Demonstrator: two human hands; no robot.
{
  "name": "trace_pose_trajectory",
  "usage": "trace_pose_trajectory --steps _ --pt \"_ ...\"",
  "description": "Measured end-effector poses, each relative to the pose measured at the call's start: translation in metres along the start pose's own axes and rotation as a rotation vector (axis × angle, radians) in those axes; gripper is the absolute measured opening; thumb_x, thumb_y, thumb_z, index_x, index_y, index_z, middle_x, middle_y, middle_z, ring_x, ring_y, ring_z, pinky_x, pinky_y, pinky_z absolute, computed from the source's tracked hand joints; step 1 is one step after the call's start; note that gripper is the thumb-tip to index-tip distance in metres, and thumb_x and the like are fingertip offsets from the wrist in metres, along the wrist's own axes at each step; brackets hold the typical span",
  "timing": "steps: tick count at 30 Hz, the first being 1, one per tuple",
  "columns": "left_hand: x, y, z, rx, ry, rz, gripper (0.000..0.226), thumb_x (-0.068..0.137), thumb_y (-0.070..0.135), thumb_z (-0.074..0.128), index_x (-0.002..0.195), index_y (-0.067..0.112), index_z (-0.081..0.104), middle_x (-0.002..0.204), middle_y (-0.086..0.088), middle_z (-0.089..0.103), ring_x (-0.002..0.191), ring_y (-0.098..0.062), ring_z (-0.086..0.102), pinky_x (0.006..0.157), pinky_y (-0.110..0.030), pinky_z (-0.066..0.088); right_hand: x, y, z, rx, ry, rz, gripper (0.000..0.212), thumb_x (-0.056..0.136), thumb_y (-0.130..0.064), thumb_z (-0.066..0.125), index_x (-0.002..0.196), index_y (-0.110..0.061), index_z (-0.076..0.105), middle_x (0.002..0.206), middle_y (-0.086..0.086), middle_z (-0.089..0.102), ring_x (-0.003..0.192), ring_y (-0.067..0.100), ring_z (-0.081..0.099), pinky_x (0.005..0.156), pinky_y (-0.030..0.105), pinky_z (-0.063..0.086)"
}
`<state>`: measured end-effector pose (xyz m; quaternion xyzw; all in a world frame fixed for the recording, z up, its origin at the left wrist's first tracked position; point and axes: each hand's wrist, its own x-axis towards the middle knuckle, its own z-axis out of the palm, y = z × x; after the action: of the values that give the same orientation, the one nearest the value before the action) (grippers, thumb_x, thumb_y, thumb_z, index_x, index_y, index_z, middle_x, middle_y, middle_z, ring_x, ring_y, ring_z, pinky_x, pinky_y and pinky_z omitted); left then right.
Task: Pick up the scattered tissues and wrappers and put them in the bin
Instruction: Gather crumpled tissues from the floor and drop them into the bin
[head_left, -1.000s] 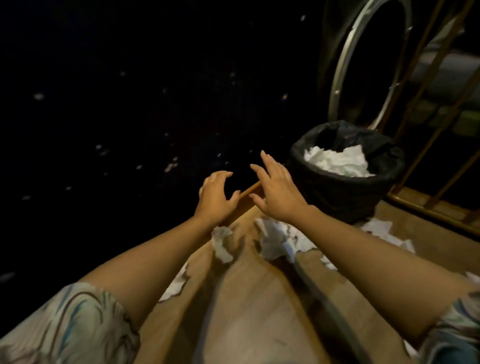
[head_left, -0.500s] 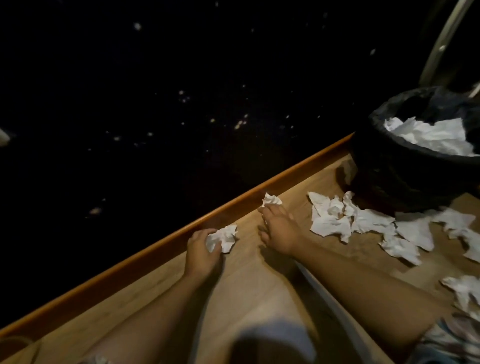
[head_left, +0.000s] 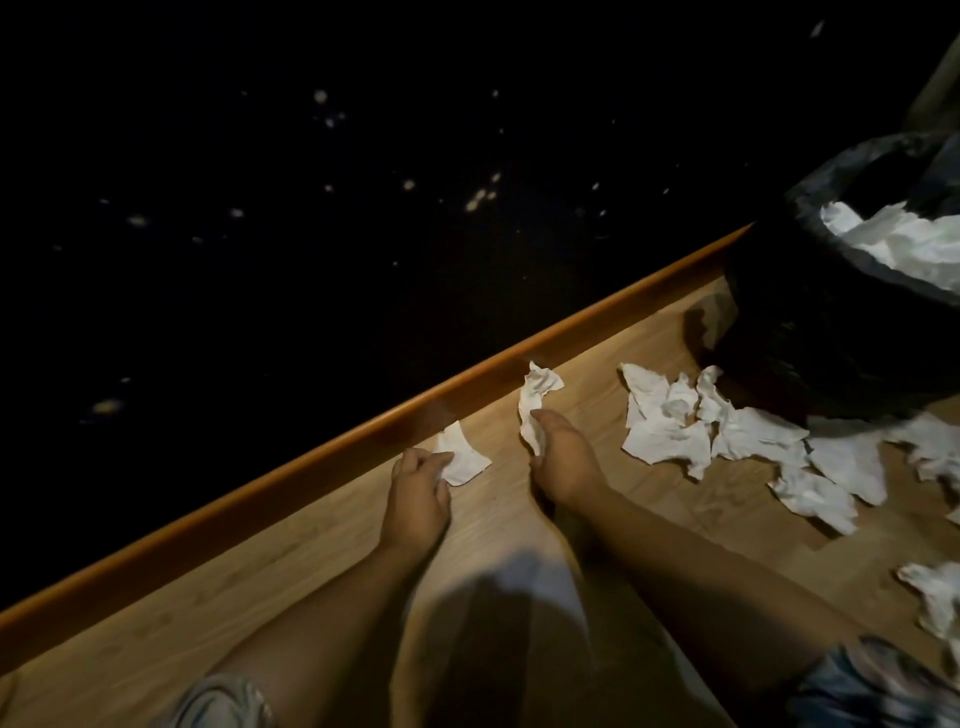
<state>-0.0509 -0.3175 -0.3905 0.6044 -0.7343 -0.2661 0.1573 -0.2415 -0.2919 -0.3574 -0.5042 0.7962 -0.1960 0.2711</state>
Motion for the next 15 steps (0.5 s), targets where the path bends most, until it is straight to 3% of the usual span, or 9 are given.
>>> trace_pose_trajectory --steps 3,5,9,12,14,15 --pt "0.0 -0.001 0.0 -0.028 0.013 -0.009 0.035 0.096 0.016 0.054 0.13 0.02 0.059 0.127 0.0 0.059 0.114 -0.014 0.055 0.101 -0.024 0.042 0.012 0.016 0.011 -0.139 -0.079 -0.125 0.037 0.095 -0.018 0.054 0.132 -0.02 0.051 0.132 0.005 0.057 0.122 0.024 0.054 0.107 0.036 0.042" --pt "-0.001 0.0 0.002 -0.058 0.03 0.005 0.031 0.097 0.021 0.053 0.128 0.022 0.06 0.125 0.002 0.063 0.111 -0.011 0.057 0.1 -0.026 0.045 0.015 0.023 0.02 0.06 -0.074 -0.059 0.029 0.097 -0.04 0.05 0.116 -0.021 0.058 0.116 0.003 0.066 0.112 0.021 0.061 0.107 0.039 0.042" --pt "-0.003 0.005 0.005 -0.082 0.02 0.027 0.025 0.097 0.024 0.055 0.119 0.021 0.066 0.111 0.006 0.068 0.098 -0.009 0.059 0.09 -0.024 0.049 0.008 0.022 0.021 0.135 -0.05 -0.023 0.024 0.102 -0.039 0.04 0.115 -0.022 0.051 0.114 0.0 0.063 0.102 0.012 0.059 0.094 0.025 0.043" --pt "-0.003 0.008 0.006 -0.067 0.03 0.003 0.021 0.096 0.035 0.055 0.089 0.02 0.068 0.083 0.002 0.066 0.076 -0.01 0.057 0.074 -0.031 0.052 0.005 0.026 0.027 -0.044 -0.009 -0.026 0.036 0.1 -0.041 0.046 0.117 -0.013 0.059 0.102 0.001 0.066 0.093 0.014 0.062 0.083 0.023 0.047" --pt "-0.002 0.013 0.007 -0.097 0.061 -0.027 0.025 0.096 0.036 0.056 0.08 0.02 0.066 0.077 0.002 0.061 0.071 -0.01 0.056 0.068 -0.029 0.051 -0.003 0.031 0.027 -0.158 0.009 -0.001 0.039 0.096 -0.045 0.051 0.112 -0.011 0.062 0.099 -0.001 0.068 0.092 0.015 0.065 0.08 0.019 0.046" --pt "-0.002 0.016 0.007 -0.122 0.076 -0.047 0.024 0.096 0.034 0.057 0.081 0.019 0.066 0.078 0.002 0.061 0.071 -0.01 0.056 0.066 -0.025 0.049 -0.006 0.032 0.026 -0.102 0.038 0.025 0.037 0.094 -0.044 0.055 0.11 -0.011 0.061 0.097 -0.001 0.068 0.09 0.014 0.066 0.076 0.017 0.046"
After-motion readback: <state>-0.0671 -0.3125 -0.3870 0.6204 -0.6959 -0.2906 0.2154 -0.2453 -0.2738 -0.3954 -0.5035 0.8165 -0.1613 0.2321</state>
